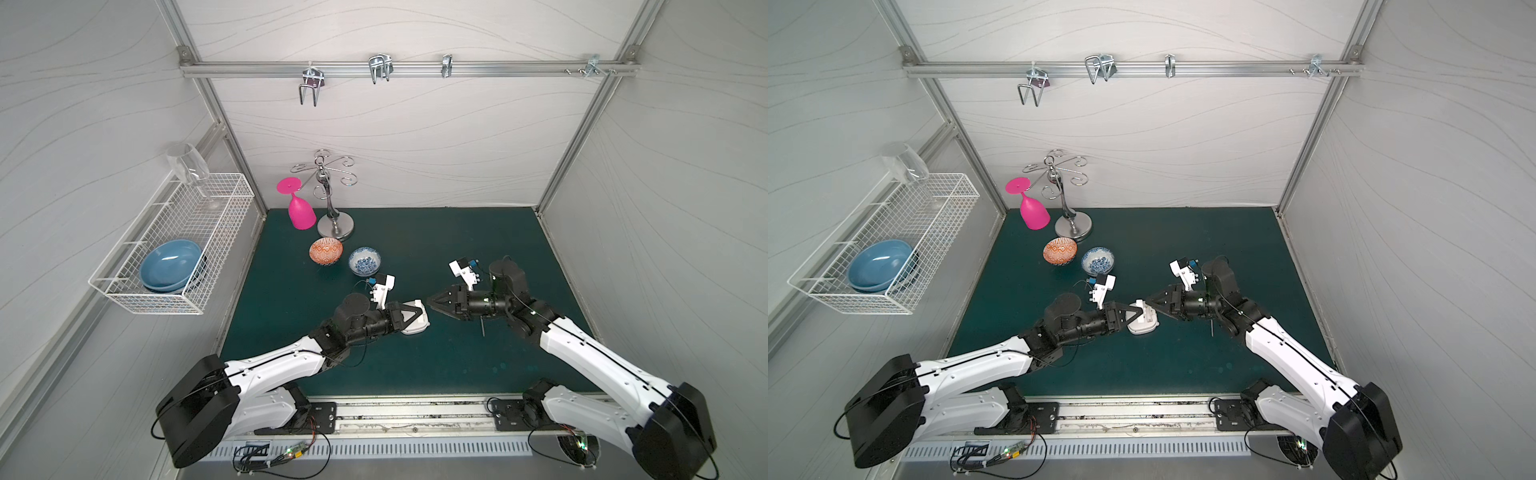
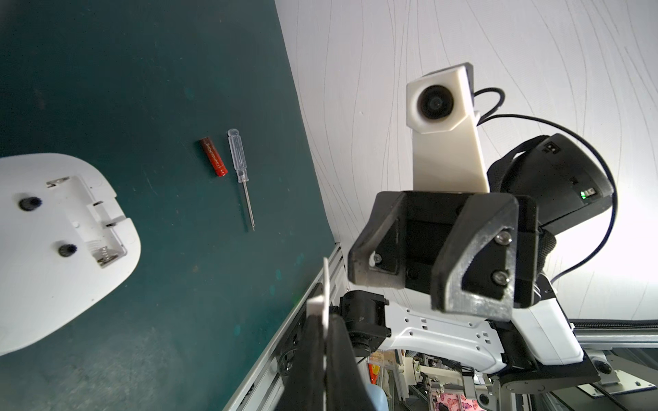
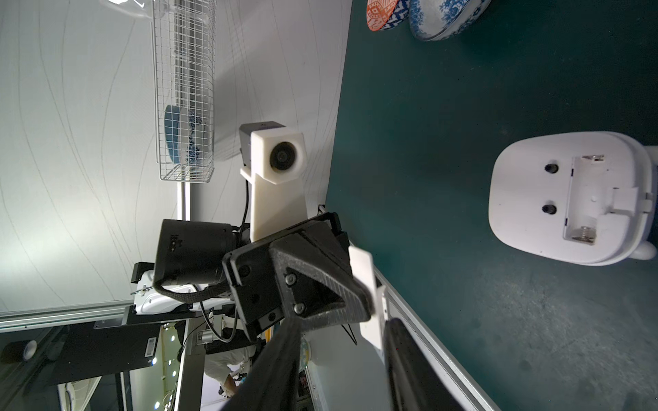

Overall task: Remove the battery from the alarm
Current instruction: Pick up the cover from the center of the board.

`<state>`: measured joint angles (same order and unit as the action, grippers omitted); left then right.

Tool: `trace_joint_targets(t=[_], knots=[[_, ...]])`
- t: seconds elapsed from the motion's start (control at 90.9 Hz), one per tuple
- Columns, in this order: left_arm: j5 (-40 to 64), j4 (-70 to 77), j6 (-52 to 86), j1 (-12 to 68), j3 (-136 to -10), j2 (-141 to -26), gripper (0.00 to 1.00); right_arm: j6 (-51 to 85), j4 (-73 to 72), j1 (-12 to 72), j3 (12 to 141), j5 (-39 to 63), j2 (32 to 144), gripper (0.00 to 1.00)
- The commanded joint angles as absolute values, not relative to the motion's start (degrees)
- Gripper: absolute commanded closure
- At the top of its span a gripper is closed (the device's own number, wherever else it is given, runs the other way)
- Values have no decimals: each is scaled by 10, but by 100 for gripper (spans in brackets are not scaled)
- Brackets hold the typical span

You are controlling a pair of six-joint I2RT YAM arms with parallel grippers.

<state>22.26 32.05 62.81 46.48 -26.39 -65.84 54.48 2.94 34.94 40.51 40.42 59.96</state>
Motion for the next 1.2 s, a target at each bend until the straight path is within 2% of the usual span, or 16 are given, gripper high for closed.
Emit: trace_joint_targets(t=[0.0,0.748,1.189], knots=[[219,359,629,462,-275,-660,100,556,22,357,408,401,610,59],[221,375,637,461,-277,-661,100,580,-7,374,400,404,647,83],[217,387,645,462,-273,-667,100,585,-14,379,400,406,649,92]])
